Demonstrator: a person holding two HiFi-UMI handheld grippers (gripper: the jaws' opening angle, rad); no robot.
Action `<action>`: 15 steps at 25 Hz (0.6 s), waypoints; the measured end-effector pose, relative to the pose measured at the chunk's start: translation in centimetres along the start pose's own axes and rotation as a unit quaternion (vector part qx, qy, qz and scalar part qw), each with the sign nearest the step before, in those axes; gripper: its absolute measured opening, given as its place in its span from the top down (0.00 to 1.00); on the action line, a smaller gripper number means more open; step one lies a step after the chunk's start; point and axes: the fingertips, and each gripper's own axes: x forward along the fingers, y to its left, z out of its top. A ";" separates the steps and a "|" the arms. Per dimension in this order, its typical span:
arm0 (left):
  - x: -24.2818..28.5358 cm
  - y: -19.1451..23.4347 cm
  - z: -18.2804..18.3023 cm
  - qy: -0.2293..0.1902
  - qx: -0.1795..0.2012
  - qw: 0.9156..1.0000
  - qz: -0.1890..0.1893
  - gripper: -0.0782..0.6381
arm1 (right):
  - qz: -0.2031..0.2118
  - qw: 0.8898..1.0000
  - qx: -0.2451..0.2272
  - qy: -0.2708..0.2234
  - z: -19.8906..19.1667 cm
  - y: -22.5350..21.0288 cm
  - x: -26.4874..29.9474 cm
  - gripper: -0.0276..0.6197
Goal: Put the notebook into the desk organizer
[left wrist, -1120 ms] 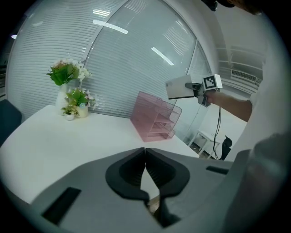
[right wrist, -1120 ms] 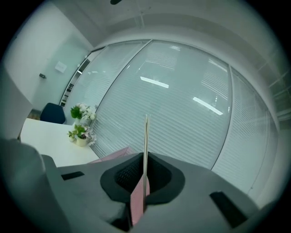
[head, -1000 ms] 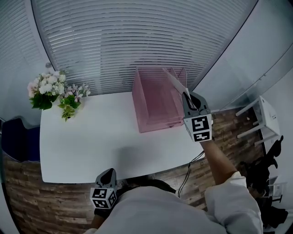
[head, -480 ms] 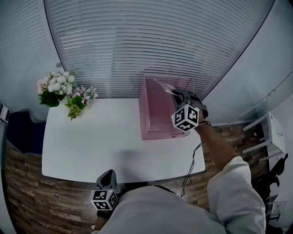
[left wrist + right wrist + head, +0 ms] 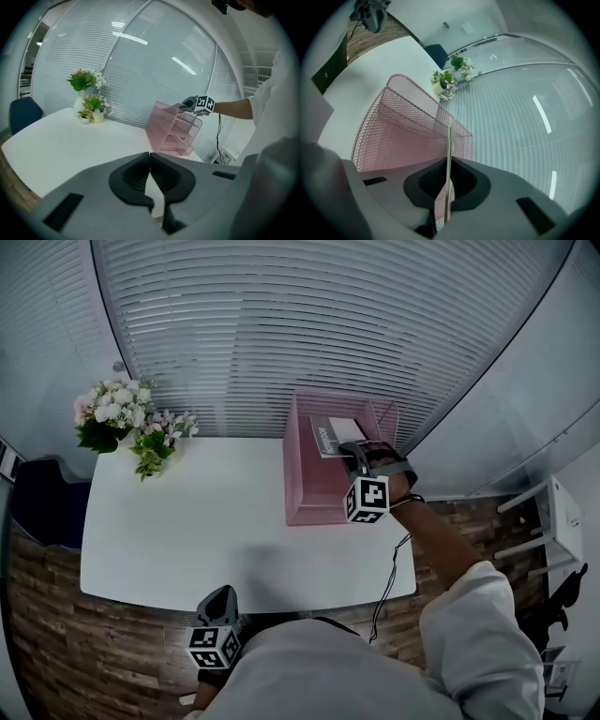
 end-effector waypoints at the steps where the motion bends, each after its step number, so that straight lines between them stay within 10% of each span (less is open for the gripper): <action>1: 0.1 -0.1 -0.1 0.001 0.000 1.000 -0.001 0.88 | 0.007 1.000 -0.005 -0.001 0.1 0.6 0.1 0.93; 15: 1.4 -0.8 -0.1 0.009 -0.001 1.000 -0.011 0.88 | 0.099 0.995 -0.003 -0.004 -0.1 4.4 0.7 0.87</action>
